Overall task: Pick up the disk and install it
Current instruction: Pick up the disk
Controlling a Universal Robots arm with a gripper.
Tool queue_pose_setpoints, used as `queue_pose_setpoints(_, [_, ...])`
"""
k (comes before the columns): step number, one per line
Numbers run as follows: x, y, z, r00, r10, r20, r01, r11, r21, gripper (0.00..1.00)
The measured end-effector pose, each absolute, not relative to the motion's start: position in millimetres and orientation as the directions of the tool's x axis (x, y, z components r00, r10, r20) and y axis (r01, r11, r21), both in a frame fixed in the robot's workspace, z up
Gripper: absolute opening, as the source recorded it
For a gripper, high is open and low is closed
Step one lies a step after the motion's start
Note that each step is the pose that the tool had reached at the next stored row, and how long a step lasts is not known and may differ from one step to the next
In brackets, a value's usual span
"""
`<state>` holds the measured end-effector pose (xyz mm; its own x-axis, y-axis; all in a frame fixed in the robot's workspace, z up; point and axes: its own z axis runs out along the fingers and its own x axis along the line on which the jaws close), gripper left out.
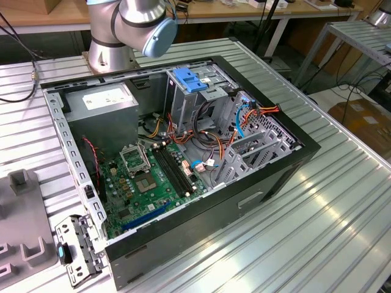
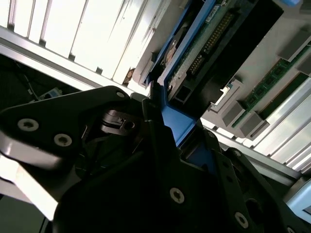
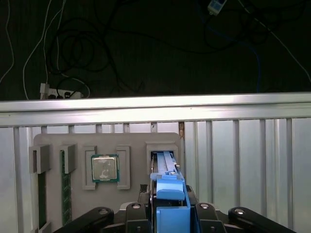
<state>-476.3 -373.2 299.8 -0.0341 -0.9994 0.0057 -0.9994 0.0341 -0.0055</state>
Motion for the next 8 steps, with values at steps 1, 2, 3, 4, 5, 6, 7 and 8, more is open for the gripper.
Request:
queue_pose_setpoints(1, [-476.4, -373.5, 299.8, -0.028, -1.0, 0.006, -1.0, 0.028, -0.005, 0.37])
queue_pose_setpoints(2, [-476.3, -373.8, 299.7, -0.02, -1.0, 0.006, -1.0, 0.02, -0.006, 0.37])
queue_pose_setpoints(3, [-476.3, -373.9, 299.6, -0.019, -1.0, 0.006, -1.0, 0.019, -0.006, 0.37])
queue_pose_setpoints(4, [-476.3, -373.9, 299.6, -0.019, -1.0, 0.006, -1.0, 0.019, -0.006, 0.37])
queue_pose_setpoints(5, [-476.3, -373.9, 299.7, -0.018, -1.0, 0.006, -1.0, 0.018, -0.006, 0.37])
queue_pose_setpoints(6, [-476.3, -373.9, 299.6, -0.018, -1.0, 0.006, -1.0, 0.018, -0.006, 0.37])
queue_pose_setpoints(7, [-476.3, -373.9, 299.7, -0.018, -1.0, 0.006, -1.0, 0.018, -0.006, 0.37])
queue_pose_setpoints(8, [-476.3, -373.9, 299.6, -0.018, -1.0, 0.006, -1.0, 0.018, -0.006, 0.37])
